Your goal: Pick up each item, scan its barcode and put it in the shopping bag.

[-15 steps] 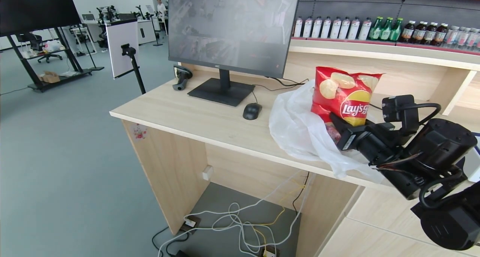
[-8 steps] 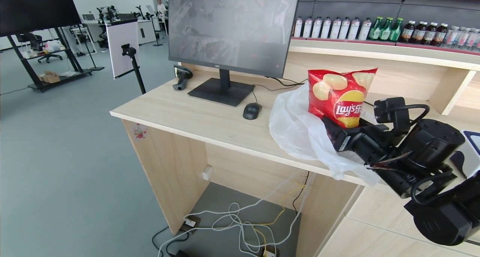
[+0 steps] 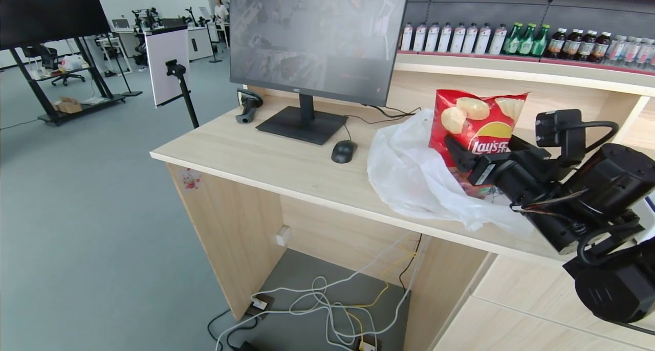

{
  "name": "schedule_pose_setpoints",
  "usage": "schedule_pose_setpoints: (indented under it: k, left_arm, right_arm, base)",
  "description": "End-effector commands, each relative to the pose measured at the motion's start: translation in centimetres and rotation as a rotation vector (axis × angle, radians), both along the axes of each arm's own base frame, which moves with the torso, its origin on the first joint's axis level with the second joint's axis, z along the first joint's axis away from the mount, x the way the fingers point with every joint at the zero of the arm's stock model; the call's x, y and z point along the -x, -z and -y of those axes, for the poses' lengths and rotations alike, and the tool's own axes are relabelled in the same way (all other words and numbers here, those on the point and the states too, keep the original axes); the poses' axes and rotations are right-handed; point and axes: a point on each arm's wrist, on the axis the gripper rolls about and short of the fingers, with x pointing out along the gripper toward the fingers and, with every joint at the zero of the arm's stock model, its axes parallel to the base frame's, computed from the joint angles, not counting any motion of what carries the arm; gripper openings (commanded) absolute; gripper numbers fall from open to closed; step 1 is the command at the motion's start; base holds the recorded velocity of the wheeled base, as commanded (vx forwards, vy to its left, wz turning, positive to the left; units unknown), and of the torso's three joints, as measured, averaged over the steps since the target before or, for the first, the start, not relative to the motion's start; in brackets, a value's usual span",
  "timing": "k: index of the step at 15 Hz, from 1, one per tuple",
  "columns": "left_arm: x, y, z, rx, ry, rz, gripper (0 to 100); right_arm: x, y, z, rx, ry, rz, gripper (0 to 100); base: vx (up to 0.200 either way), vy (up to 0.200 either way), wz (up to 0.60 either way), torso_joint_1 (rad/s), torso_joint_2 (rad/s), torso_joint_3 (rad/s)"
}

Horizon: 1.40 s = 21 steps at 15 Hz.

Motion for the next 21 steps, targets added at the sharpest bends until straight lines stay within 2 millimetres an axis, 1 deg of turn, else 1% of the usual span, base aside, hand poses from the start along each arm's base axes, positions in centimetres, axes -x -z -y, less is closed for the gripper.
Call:
schedule_pose_setpoints:
  k: [1,3,4,7,11,12,13,15,17,18,21]
  left_arm:
    - [0.0,0.0,0.0,0.000,0.000,0.001,100]
    - [0.0,0.0,0.0,0.000,0.000,0.001,100]
    - [0.0,0.0,0.0,0.001,0.000,0.001,100]
    - [0.0,0.0,0.0,0.001,0.000,0.001,100]
    - [0.0,0.0,0.0,0.001,0.000,0.001,100]
    - [0.0,0.0,0.0,0.000,0.000,0.001,100]
    - [0.0,0.0,0.0,0.000,0.000,0.001,100]
    - [0.0,0.0,0.0,0.000,0.000,0.001,100]
    - [0.0,0.0,0.0,0.000,0.000,0.001,100]
    - [0.0,0.0,0.0,0.000,0.000,0.001,100]
    - [0.0,0.0,0.0,0.001,0.000,0.001,100]
  right_arm:
    - [-0.7,-1.6,0.1,-0.017,0.009,0.063,100]
    - [-2.1,-0.8,-0.1,-0.010,0.012,0.052,100]
    - [-3.4,-0.1,0.1,-0.006,0.025,0.040,100]
    - [-5.2,0.9,0.2,-0.002,0.034,0.030,100]
    - [-6.9,2.9,0.5,0.014,0.031,-0.012,100]
    - [-7.2,3.0,0.5,0.013,0.033,-0.007,100]
    - [-7.6,2.6,0.5,0.007,0.036,0.015,100]
    - [-7.4,2.2,0.8,0.003,0.041,0.020,100]
    - [-6.9,1.3,0.9,0.000,0.040,0.042,100]
    - [-6.2,0.3,1.0,-0.004,0.039,0.064,100]
    - [-4.1,-1.4,1.4,-0.008,0.035,0.093,100]
  base:
    - [0.000,0.000,0.00,0.000,0.00,0.000]
    - [0.000,0.000,0.00,0.000,0.00,0.000]
    - [0.000,0.000,0.00,0.000,0.00,0.000]
    - [0.000,0.000,0.00,0.000,0.00,0.000]
    - [0.000,0.000,0.00,0.000,0.00,0.000]
    - [0.000,0.000,0.00,0.000,0.00,0.000]
    - [0.000,0.000,0.00,0.000,0.00,0.000]
    - [0.000,0.000,0.00,0.000,0.00,0.000]
    - [0.000,0.000,0.00,0.000,0.00,0.000]
    - [0.000,0.000,0.00,0.000,0.00,0.000]
    - [0.000,0.000,0.00,0.000,0.00,0.000]
